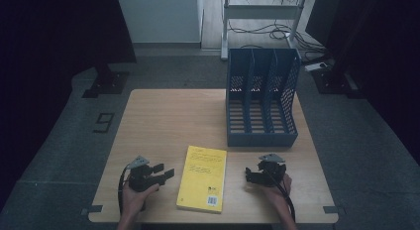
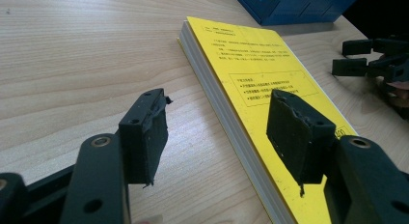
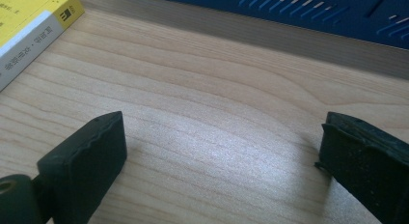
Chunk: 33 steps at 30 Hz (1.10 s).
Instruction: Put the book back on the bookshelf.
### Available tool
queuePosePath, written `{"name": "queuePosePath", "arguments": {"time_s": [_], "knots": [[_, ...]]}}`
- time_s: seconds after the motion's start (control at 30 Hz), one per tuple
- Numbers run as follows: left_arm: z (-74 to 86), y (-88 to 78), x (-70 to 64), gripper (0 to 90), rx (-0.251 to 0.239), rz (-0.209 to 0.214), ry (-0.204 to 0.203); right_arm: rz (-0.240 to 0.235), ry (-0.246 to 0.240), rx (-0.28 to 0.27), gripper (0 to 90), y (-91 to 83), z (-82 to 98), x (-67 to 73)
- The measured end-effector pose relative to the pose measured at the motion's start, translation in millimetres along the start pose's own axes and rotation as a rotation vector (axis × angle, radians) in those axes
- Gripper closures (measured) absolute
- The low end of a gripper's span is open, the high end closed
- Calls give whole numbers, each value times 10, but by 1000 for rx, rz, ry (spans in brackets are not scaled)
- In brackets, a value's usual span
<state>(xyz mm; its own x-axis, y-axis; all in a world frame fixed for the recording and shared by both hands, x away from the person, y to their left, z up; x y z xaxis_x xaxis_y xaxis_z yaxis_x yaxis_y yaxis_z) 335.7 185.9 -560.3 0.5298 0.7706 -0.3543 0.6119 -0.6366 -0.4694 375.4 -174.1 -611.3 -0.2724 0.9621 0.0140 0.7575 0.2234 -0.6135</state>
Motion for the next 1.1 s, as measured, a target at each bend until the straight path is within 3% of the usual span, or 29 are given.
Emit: {"name": "queuePosePath", "arguments": {"time_s": [0.23, 0.37, 0.63, 1.1], "knots": [[2, 12, 10, 394, 5, -5, 2, 23, 22, -5, 107, -19, -18, -5], [-4, 25, -18, 394, 7, -2, 9, 2, 35, -29, 125, -50, -66, 53], [-11, 41, -61, 391, 11, -3, 20, -90, 46, -103, 137, -158, -210, 329], [2, 118, -108, 382, 27, -15, 23, -154, 14, -121, 143, -136, -324, 596]]}}
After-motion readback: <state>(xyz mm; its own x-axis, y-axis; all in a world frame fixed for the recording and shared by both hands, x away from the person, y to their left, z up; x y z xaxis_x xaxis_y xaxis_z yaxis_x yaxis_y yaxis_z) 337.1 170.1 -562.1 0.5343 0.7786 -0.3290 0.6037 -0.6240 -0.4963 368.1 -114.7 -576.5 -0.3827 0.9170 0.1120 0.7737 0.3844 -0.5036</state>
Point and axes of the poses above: each handheld gripper's, and its own axes: y roughly forward along the jaws, z roughly out of its underside, x roughly to its left, the point moved 8 cm from there along y, roughly forward along the jaws, and after that the axes turned 6 degrees about -x, right-handed, at the moved point
